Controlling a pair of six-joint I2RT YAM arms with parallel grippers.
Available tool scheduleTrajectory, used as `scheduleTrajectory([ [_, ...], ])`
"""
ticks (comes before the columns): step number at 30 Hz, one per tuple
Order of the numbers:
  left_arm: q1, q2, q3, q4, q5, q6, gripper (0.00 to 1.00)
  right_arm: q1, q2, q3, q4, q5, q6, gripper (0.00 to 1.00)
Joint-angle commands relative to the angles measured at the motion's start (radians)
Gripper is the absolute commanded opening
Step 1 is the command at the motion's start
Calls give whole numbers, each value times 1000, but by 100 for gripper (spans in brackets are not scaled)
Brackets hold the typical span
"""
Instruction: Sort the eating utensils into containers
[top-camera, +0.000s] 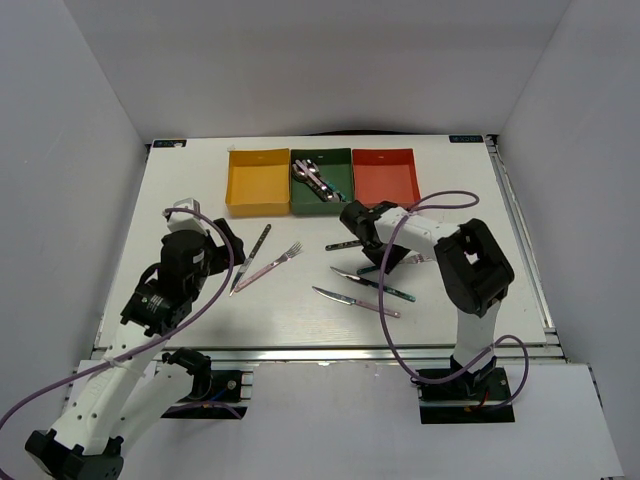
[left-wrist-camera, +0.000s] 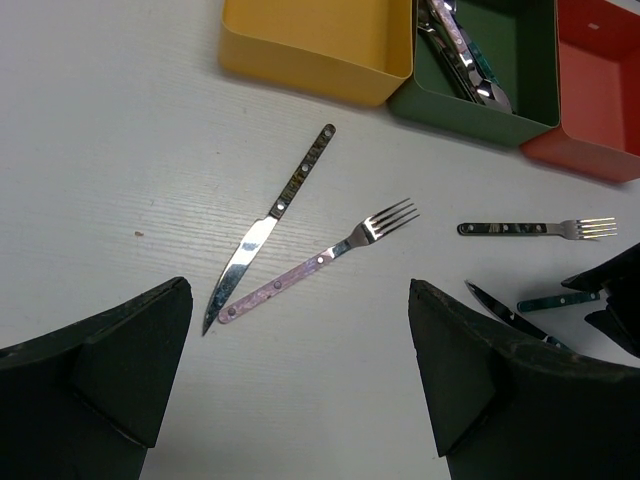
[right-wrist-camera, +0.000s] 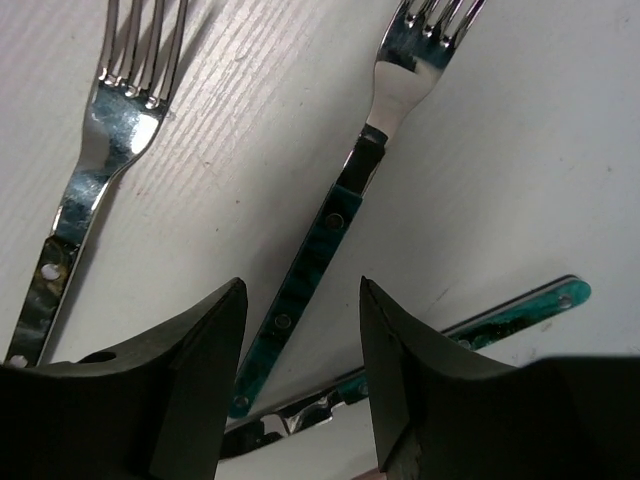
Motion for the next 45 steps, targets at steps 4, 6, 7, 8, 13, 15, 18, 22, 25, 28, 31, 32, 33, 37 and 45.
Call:
scheduleTrajectory([
  [4,-3,4,-3,10,4,8,98,-22,75,-19,46,2,25,51],
  [6,-3,5,-3,12,6,8,98,-27,80,-33,56,-2,38,48],
  [7,-3,5,-3,12,7,8,98,-28,75,-43,53,-7,51,45],
  [8,-3,8,-3,12,7,8,98,-28,72,-50,49,-5,61,42],
  [13,-3,11,-1,10,7,11,98,-33,69,-53,43,-28,107,32],
  [15,-3,10,-1,10,4,9,98,-31,77,-39,39,-35,115,29],
  [18,-3,2,-3,12,3,8,98,-31,85,-21,0,-38,156,12],
  [22,-3,2,-3,10,4,9,98,-33,62,-24,5,-56,173,0],
  [25,-3,4,-3,12,6,8,98,-31,20,-22,-9,-47,196,0],
  [28,-3,3,-3,10,4,8,98,-33,-56,-13,-38,-7,201,0],
  [31,-3,-1,-3,9,4,8,98,-25,-168,-22,3,56,93,0],
  [32,-3,-3,-3,9,3,8,98,-21,-203,-36,41,74,34,0],
  [33,-3,-6,-3,9,1,8,98,-19,-239,-57,157,105,-130,0],
  [37,-3,-23,-3,7,-10,5,98,-25,-467,-210,601,120,-622,0],
  [45,-3,-13,-3,10,-5,5,98,-176,-69,260,777,-363,-1570,0],
])
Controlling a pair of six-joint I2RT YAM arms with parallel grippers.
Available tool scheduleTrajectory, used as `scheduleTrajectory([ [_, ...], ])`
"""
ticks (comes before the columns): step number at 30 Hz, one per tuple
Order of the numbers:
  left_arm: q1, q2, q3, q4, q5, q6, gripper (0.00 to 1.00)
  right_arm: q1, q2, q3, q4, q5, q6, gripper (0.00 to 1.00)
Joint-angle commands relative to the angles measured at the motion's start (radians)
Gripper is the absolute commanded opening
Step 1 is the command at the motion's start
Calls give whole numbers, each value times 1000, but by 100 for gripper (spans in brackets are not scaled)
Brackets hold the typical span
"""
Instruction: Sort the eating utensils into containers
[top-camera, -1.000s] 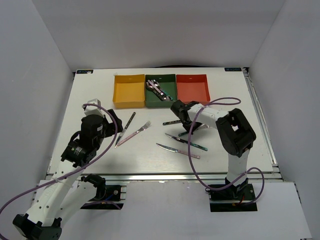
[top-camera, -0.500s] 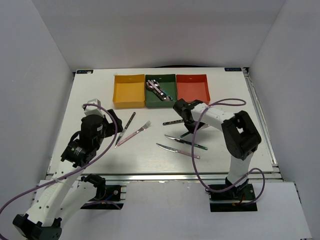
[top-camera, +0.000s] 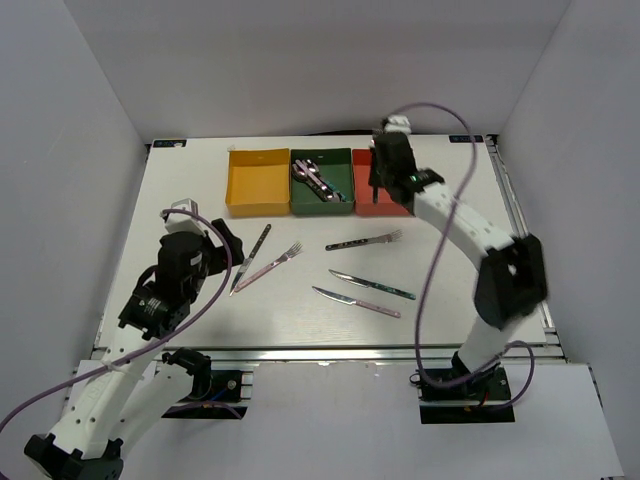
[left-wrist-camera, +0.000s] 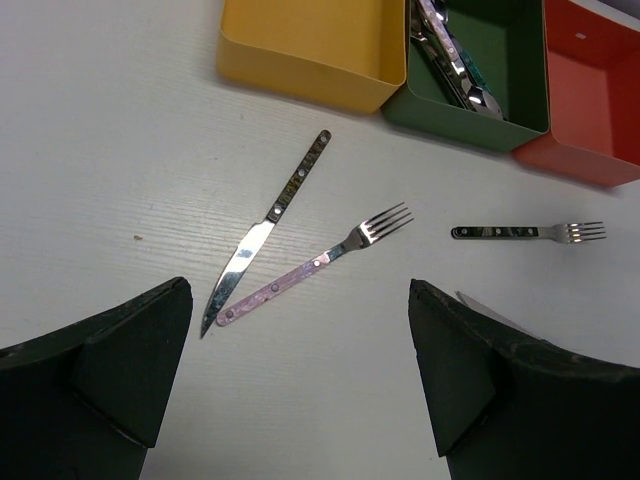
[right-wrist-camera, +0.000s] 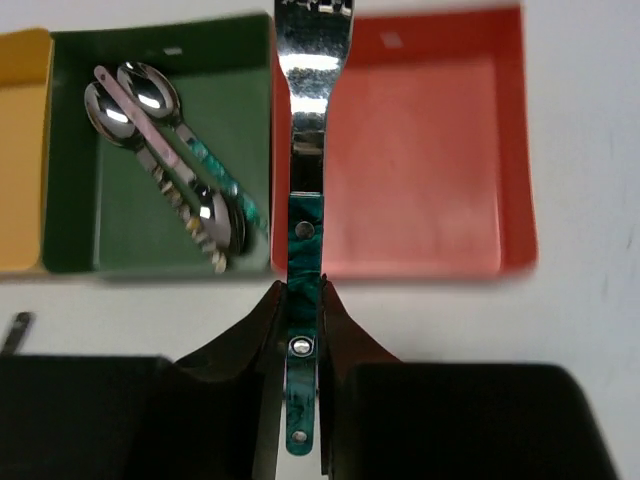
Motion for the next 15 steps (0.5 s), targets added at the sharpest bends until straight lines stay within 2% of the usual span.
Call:
scheduleTrajectory([
  [1,-3,13,-3,7,-7,3,98,-31,251,310,1,-178,-558,0],
  [3,-3,16,-3,7,-9,5,98,-52,377,510,-71,-216,-701,0],
  [5,-3,17,-4,8,-5,5,98,-72,425,568,-102,-260,-857,0],
  [7,-3,20,-6,12,-1,5,98,-83,480,596,-82,-239,-919,0],
  [10,-3,40,-3,10,2,6,98,-126,559,697,-140,-270,-939,0],
  [12,-3,55,-3,10,4,8,98,-141,563,699,-148,-305,-936,0],
  [15,-3,69,-1,12,14,11,98,-163,518,602,-101,-354,-953,0],
])
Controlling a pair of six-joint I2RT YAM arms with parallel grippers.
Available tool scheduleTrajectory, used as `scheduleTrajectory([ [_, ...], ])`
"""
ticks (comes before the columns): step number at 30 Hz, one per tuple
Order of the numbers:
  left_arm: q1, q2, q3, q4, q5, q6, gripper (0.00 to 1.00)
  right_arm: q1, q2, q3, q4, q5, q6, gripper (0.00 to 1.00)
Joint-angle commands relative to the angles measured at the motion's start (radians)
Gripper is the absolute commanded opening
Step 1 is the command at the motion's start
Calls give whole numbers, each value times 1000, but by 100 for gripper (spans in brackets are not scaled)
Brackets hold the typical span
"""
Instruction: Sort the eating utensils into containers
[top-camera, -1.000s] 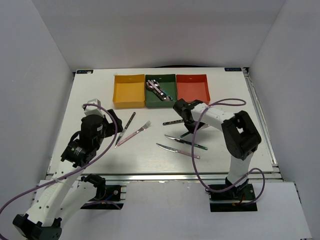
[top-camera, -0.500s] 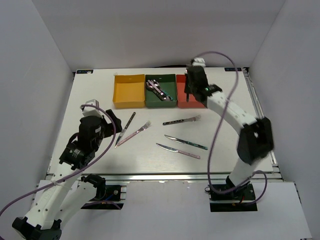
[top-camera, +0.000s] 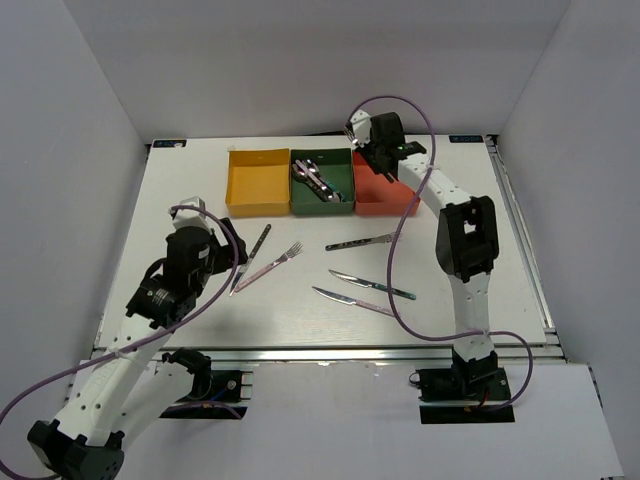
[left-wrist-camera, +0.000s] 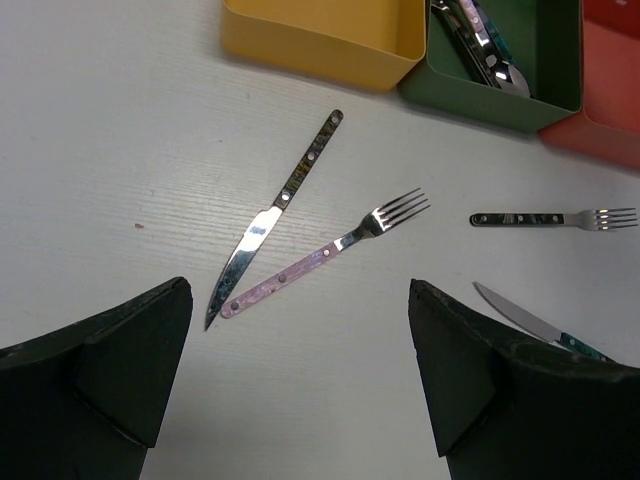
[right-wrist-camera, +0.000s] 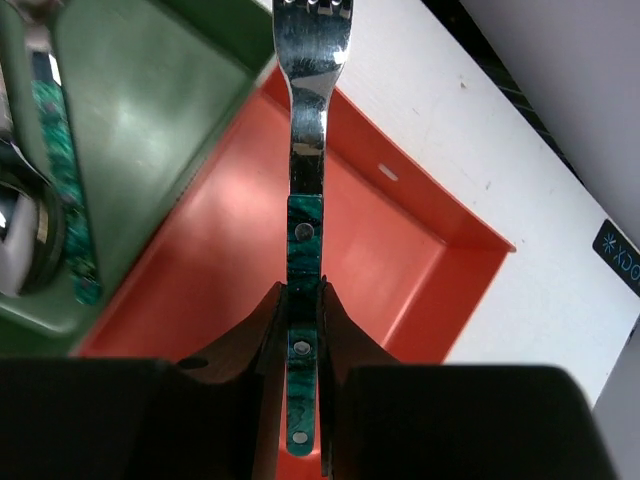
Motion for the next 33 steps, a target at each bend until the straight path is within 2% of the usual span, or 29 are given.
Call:
scheduleTrajectory([
  [1,-3,9,0,15,13,12,98,-38,-83,-79,40,-84,-86,0],
  [4,-3,11,0,15,17,13,98,-61,-111,-147,57,-109,-100,0],
  [9,-3,12,-2,16,23,15,98,-85,-106,-156,22,-132,-74,0],
  [10,-3,11,-2,16,23,15,98,-86,-109,-156,20,-131,-63,18],
  [12,-3,11,-3,18,23,15,98,-86,-123,-138,4,-129,-37,36],
  [13,-3,11,-2,18,23,16,98,-84,-141,-118,-7,-132,-26,67],
  [14,-3,8,-2,18,23,16,98,-84,-155,-110,-13,-132,1,81],
  [15,-3,6,-3,18,23,16,98,-82,-184,-91,-28,-132,27,89],
  [18,-3,4,-3,31,28,19,98,-52,-319,-108,-48,-47,130,89],
  [21,-3,69,-2,91,153,50,98,-10,-497,-251,-24,154,374,89],
  [22,-3,105,4,110,189,47,98,-7,-605,-305,-19,202,444,89],
  [23,-7,206,39,146,232,47,98,-7,-666,-367,9,189,632,89],
  [24,-17,266,70,157,262,50,98,-13,-718,-506,7,147,700,89],
  [25,-55,329,102,186,273,67,98,-16,-826,-583,46,-43,710,89],
  [26,-82,462,183,188,260,82,98,-16,-876,-651,91,-93,763,89],
  [28,-159,607,292,151,197,139,98,-16,-994,-803,99,-176,824,89],
  [30,-204,813,473,119,181,173,98,-16,-1074,-883,88,-151,848,89],
  [33,-283,1022,665,120,220,328,96,-18,-1212,-971,24,-72,825,89],
])
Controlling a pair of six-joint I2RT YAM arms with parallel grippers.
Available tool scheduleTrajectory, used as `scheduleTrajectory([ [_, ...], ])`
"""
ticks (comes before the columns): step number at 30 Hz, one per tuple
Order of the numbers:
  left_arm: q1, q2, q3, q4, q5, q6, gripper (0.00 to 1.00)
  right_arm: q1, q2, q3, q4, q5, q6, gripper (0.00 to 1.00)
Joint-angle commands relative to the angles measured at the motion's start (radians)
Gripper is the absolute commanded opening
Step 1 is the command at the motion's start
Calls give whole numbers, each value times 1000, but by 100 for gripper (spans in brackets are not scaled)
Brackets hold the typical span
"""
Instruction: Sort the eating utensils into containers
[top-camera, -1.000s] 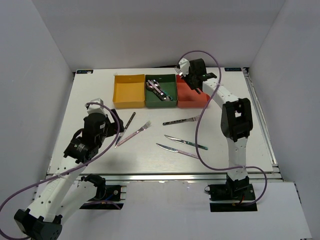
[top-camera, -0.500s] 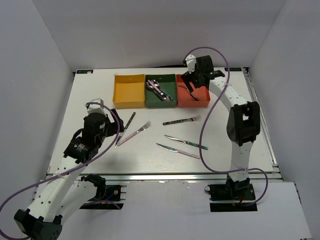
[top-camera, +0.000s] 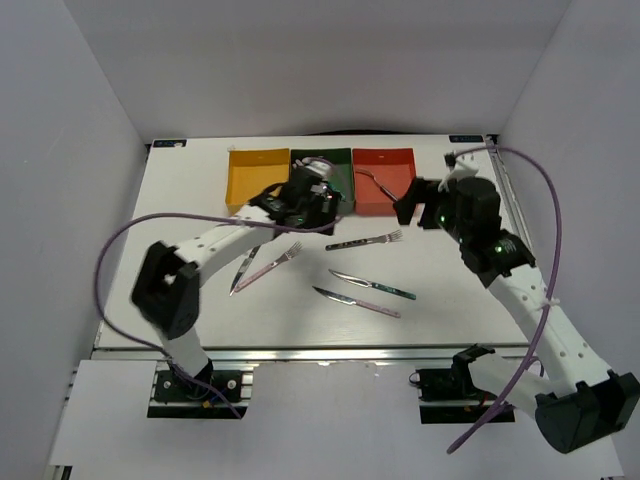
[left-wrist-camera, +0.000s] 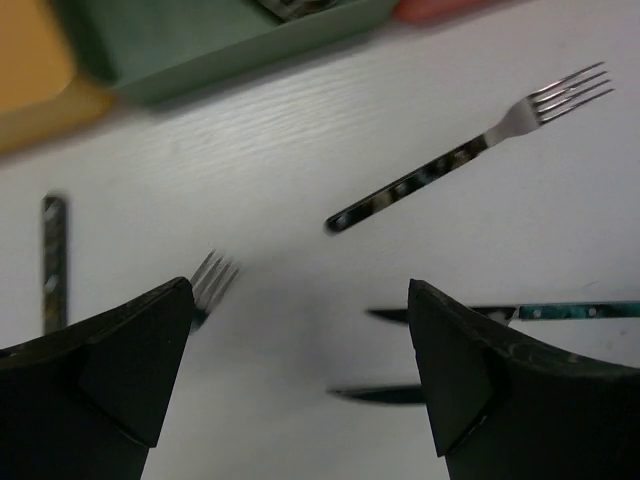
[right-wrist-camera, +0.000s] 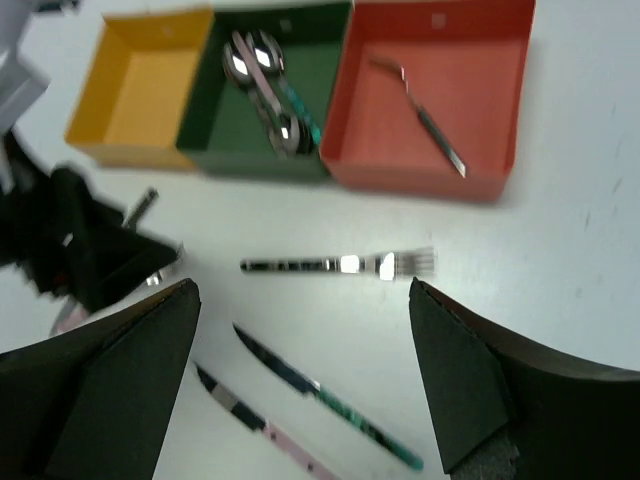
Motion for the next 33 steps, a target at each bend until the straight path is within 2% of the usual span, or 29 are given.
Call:
scheduleTrajectory([
  [1,-99,166,197,23,57,207,96,-6,-91,-90,-76,-7,74,89],
  [3,-122,276,294,45,87,304,96,-6,-136,-100,-117,-37,80,89],
  [4,-130,315,331,27,76,327,95,-4,-177,-107,-122,-115,85,89],
  [7,-134,444,447,-10,73,402,84,-4,-248,-115,-183,-191,83,89],
  [10,-134,495,464,-4,93,453,76,-4,-352,-127,-228,-205,82,89],
  [15,-133,554,475,-13,105,490,74,-4,-431,-129,-263,-214,73,89],
  [18,-133,600,506,-33,125,499,71,-3,-455,-132,-268,-241,79,89],
  [19,-130,614,515,-53,151,501,65,-3,-455,-133,-265,-246,80,89],
  [23,-131,644,523,-57,223,487,59,-3,-449,-135,-269,-249,83,89],
  [27,-131,633,457,-11,246,466,45,-3,-449,-152,-253,-242,96,89],
  [29,-131,631,449,0,259,461,32,-4,-448,-161,-249,-232,111,89],
  [33,-140,618,454,5,259,456,25,-4,-464,-196,-217,-214,158,89],
])
